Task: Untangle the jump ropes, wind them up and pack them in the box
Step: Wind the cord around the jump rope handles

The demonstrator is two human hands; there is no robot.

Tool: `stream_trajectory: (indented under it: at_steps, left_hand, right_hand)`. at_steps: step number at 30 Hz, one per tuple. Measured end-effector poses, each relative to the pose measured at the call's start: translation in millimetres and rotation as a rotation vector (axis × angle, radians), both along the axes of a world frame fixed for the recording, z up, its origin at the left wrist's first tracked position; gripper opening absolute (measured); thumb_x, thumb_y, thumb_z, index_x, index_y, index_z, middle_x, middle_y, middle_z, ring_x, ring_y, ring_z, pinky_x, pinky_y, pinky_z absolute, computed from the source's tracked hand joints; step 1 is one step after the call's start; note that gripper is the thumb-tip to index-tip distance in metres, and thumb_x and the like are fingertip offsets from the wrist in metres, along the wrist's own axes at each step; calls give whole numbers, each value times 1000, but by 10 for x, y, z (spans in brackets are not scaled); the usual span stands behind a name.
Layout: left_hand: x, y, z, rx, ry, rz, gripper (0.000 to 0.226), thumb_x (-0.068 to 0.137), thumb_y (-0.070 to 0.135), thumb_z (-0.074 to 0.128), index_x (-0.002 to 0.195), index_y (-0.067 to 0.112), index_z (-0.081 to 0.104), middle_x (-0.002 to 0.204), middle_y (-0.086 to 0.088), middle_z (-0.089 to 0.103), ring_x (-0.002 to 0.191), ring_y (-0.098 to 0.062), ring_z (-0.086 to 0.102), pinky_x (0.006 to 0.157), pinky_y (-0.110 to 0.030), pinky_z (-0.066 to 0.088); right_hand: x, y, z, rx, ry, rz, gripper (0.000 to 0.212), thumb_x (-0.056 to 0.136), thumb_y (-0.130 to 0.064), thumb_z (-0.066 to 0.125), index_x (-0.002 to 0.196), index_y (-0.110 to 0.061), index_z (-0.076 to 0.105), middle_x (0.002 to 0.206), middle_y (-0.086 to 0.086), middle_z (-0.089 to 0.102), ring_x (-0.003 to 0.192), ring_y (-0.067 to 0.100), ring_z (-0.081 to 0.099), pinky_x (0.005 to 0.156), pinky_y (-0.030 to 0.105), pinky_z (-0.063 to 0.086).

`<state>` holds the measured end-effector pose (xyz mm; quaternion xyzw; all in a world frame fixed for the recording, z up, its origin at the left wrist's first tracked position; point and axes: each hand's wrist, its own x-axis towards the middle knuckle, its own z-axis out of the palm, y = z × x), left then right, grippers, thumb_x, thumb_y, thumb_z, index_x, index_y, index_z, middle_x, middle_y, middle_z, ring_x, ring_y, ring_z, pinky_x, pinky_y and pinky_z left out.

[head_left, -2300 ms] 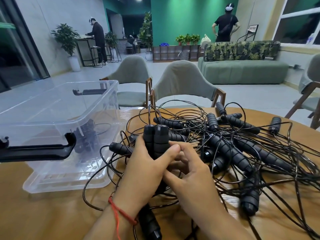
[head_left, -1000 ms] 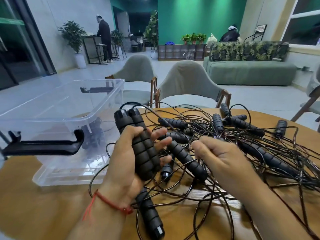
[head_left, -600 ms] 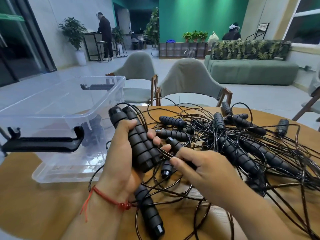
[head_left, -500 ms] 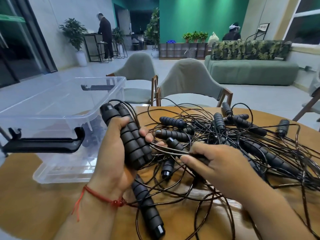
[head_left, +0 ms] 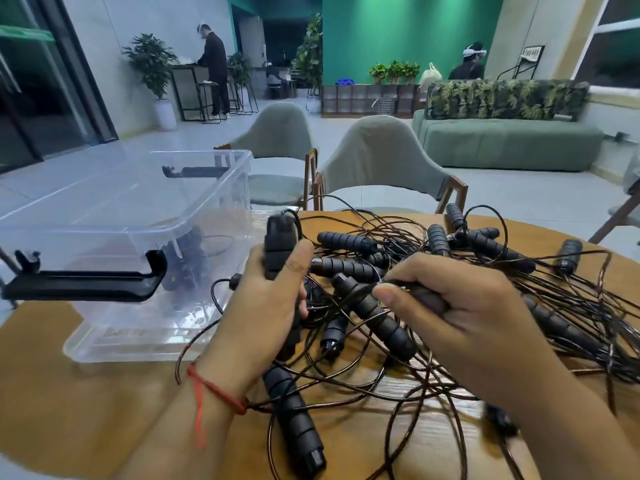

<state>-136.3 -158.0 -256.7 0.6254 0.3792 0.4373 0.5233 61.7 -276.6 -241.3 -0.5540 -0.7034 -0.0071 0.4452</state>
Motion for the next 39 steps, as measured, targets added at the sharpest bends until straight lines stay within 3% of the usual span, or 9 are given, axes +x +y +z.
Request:
stream_trajectory:
  at_steps: [3, 6, 10, 12, 19, 23, 28, 31, 39]
  left_hand:
    - [35, 6, -87, 70, 161, 29, 50, 75, 99, 47, 99, 56, 53, 81, 6, 67, 75, -23, 67, 78, -64, 58]
    - [30, -25, -120, 103, 245, -51, 67, 70, 106, 33, 115, 59, 50, 84, 13, 68, 79, -14, 66, 84, -54, 56]
    - [72, -224, 11, 203, 447, -193, 82, 65, 96, 59, 137, 67, 34, 104, 29, 70, 95, 11, 65, 80, -23, 48]
    - [141, -285, 6, 258, 554, -160, 83, 66, 91, 67, 136, 71, 28, 100, 29, 69, 95, 9, 63, 78, -18, 46]
    - [200, -301, -212, 390, 781, -177, 69, 79, 66, 27, 148, 59, 28, 111, 8, 69, 102, -23, 68, 85, -51, 58]
    - [187, -413, -132, 528, 780, -184, 61, 91, 75, 9, 147, 60, 31, 109, 14, 67, 104, -14, 65, 89, -47, 55]
    - [197, -553, -32, 648, 723, -290, 30, 91, 61, 24, 117, 53, 37, 80, 9, 61, 79, -12, 60, 73, -37, 53]
    - [222, -599, -45, 719, 648, -377, 21, 95, 51, 37, 99, 37, 52, 71, 9, 56, 71, -13, 55, 64, -37, 49]
    - [264, -582, -77, 531, 221, -421, 53, 100, 21, 48, 148, 42, 46, 83, -6, 72, 71, -26, 68, 64, -47, 54]
  right_hand:
    - [-61, 20, -19, -10, -57, 16, 16, 104, -42, 68, 96, -29, 73, 76, -25, 54, 71, 6, 59, 63, 15, 38]
    - [-86, 47, -38, -14, -31, 22, 19, 104, -42, 66, 95, -27, 73, 76, -18, 60, 72, 11, 61, 61, 18, 42]
    - [-75, 42, -1, -35, 292, -11, 10, 96, -33, 73, 89, -27, 76, 69, -13, 66, 66, 8, 62, 59, 10, 42]
    - [-102, 28, 27, -59, 370, 13, 11, 95, -32, 73, 87, -26, 77, 69, -10, 68, 66, 8, 63, 60, 11, 44]
    - [-190, 3, 50, -228, 49, 156, 19, 97, -44, 74, 84, -30, 73, 70, -3, 64, 65, 18, 60, 58, 30, 48]
    - [-75, -45, 154, -192, 228, 193, 6, 90, -28, 82, 86, -33, 80, 77, -17, 74, 73, 5, 71, 65, 9, 48]
    - [169, -94, 182, -222, 294, 127, 12, 77, -38, 88, 80, -30, 80, 74, 4, 74, 65, 22, 69, 57, 29, 55]
    - [333, -109, 170, -312, 419, 192, 12, 77, -27, 90, 80, -22, 79, 76, 9, 75, 68, 23, 70, 61, 24, 55]
    - [384, 43, -35, -375, 811, 230, 23, 80, -45, 84, 80, -23, 77, 75, -1, 67, 64, 12, 63, 56, 23, 52]
